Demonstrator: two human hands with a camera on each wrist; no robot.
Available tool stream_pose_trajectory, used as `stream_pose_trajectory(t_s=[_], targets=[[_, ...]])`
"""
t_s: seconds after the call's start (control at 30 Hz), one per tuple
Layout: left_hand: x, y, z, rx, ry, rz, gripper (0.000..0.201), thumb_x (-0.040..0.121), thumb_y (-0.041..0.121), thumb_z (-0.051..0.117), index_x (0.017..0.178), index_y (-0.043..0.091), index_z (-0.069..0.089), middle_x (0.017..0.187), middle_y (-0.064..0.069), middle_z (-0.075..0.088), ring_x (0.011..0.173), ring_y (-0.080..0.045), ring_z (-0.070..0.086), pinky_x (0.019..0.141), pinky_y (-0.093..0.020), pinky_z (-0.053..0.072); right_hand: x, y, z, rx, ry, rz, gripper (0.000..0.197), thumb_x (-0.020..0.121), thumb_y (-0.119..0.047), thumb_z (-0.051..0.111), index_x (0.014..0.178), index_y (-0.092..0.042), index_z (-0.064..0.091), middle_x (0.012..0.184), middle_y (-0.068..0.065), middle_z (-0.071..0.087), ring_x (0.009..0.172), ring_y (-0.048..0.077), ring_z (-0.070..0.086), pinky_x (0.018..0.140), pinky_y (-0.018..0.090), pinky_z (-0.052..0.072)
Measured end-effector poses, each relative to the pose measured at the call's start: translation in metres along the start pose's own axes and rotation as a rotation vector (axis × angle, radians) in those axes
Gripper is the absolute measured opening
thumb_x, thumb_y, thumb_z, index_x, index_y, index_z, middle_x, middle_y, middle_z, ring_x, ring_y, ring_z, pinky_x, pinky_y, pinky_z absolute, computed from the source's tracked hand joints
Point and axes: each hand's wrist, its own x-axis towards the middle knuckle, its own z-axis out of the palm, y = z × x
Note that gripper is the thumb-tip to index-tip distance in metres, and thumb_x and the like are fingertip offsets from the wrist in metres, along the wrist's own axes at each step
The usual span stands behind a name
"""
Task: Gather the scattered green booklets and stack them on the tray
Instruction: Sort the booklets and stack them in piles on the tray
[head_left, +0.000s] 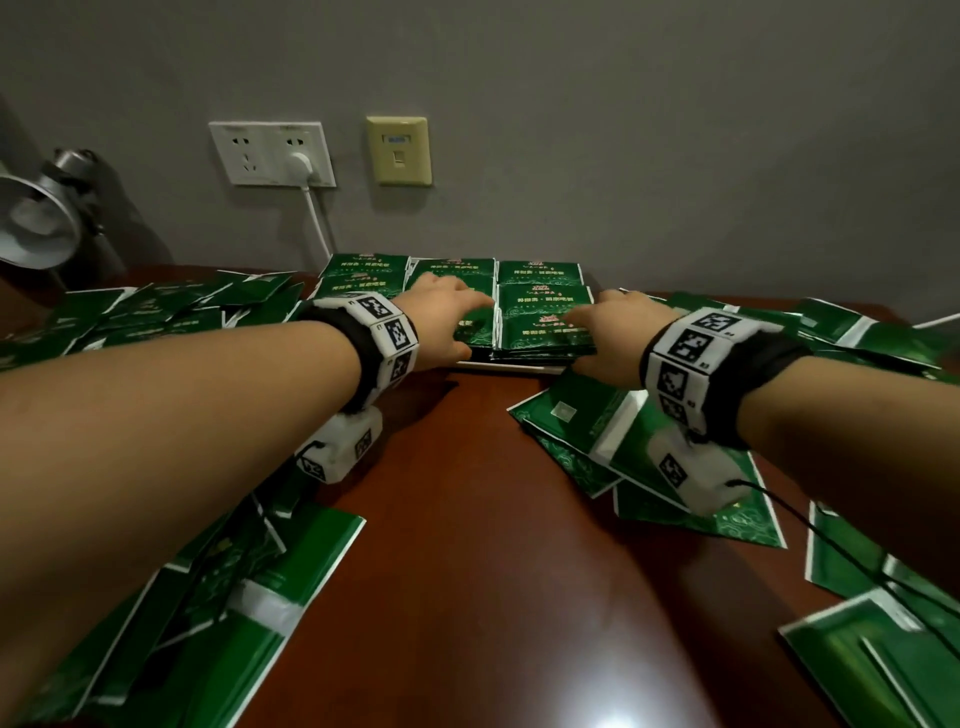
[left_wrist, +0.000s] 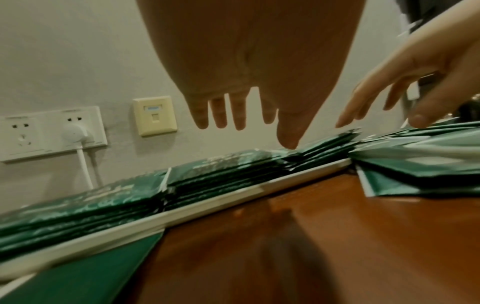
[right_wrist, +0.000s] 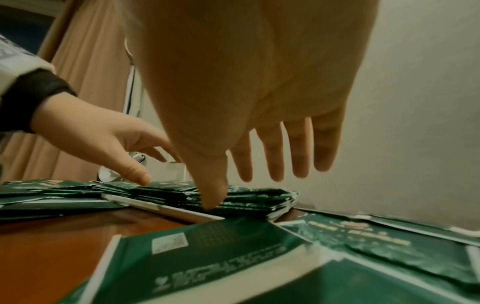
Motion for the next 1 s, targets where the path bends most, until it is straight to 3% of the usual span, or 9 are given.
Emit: stream_pose_trajectory(t_s=[0.07,0.13,0.23,0.4,0.5,0.6,0.73,0.87,1.0], targets=[[-0.012,0.013,-0.008,0.037,0.001,-0.013,0.066,0.088,0.031,0.064,0.147,0.030,0.035,0.146,-0.007,0.037,0.133,-0.029,0.030,0.108,-0.047,0.036,-0.021,0.005,-0.002,-0.053,-0.033,0.008,0.061,0.086,-0.050,0.061,0.140,-0.026,0.044,0.130,0.009,0.053,0.115,0.030,0.053,0.086,0.037,0.048],[-0.028,0.030,-0.014,0.044,-0.018,-0.004,0.061,0.087,0.031,0.064,0.143,0.030,0.041,0.142,-0.007,0.039,0.132,-0.028,0.031,0.106,-0.048,0.038,-0.045,0.006,0.004,-0.033,-0.134,0.026,0.067,0.084,-0.055,0.062,0.138,-0.020,0.046,0.128,0.007,0.058,0.113,0.027,0.057,0.088,0.034,0.050],[-0.057,0.062,-0.007,0.031,-0.100,0.001,0.062,0.086,0.032,0.066,0.143,0.027,0.042,0.137,-0.009,0.042,0.128,-0.028,0.036,0.103,-0.042,0.041,-0.079,0.002,0.019,-0.005,-0.285,0.023,0.066,0.081,-0.060,0.065,0.129,-0.016,0.056,0.119,0.005,0.065,0.107,0.023,0.062,0.089,0.032,0.051],[-0.121,0.095,0.029,-0.046,-0.293,-0.058,0.093,0.084,0.048,0.069,0.155,0.025,0.012,0.149,-0.012,0.032,0.136,-0.033,0.035,0.108,-0.038,0.035,-0.118,-0.018,0.025,-0.077,-0.229,-0.067,0.063,0.074,-0.069,0.063,0.117,-0.024,0.064,0.103,0.002,0.070,0.093,0.024,0.066,0.081,0.032,0.055],[-0.151,0.101,0.033,-0.088,-0.266,-0.090,0.102,0.080,0.053,0.070,0.155,0.030,0.005,0.150,-0.013,0.027,0.134,-0.036,0.036,0.108,-0.040,0.035,-0.139,-0.048,0.031,-0.117,-0.221,-0.100,0.086,0.058,-0.086,0.059,0.121,-0.027,0.058,0.114,0.008,0.060,0.100,0.028,0.060,0.086,0.036,0.051],[-0.177,0.110,0.032,-0.077,-0.324,-0.122,0.100,0.074,0.061,0.072,0.152,0.032,0.017,0.152,-0.015,0.024,0.137,-0.038,0.031,0.110,-0.043,0.032,-0.158,-0.077,0.036,-0.100,-0.239,-0.155,0.109,0.047,-0.092,0.058,0.134,-0.027,0.046,0.131,0.015,0.043,0.116,0.035,0.048,0.097,0.046,0.044],[-0.198,0.113,0.040,-0.123,-0.323,-0.165,0.093,0.074,0.062,0.070,0.148,0.026,0.028,0.156,-0.017,0.021,0.144,-0.039,0.017,0.113,-0.046,0.027,-0.173,-0.083,0.031,-0.088,-0.234,-0.217,0.109,0.052,-0.083,0.068,0.143,-0.029,0.038,0.130,0.012,0.041,0.123,0.033,0.041,0.101,0.044,0.039],[-0.202,0.112,0.040,-0.160,-0.298,-0.181,0.088,0.074,0.060,0.072,0.144,0.023,0.033,0.152,-0.014,0.027,0.140,-0.037,0.023,0.111,-0.045,0.032,-0.183,-0.072,0.041,0.025,-0.193,-0.224,0.107,0.058,-0.077,0.069,0.148,-0.037,0.028,0.129,0.007,0.040,0.123,0.030,0.040,0.101,0.042,0.040],[-0.201,0.111,0.042,-0.195,-0.285,-0.193,0.080,0.070,0.058,0.075,0.132,0.022,0.040,0.132,-0.008,0.041,0.129,-0.033,0.036,0.103,-0.044,0.040,-0.184,-0.069,0.047,0.081,-0.118,-0.193,0.083,0.080,-0.058,0.064,0.148,-0.027,0.029,0.132,0.007,0.043,0.124,0.031,0.042,0.100,0.040,0.039]])
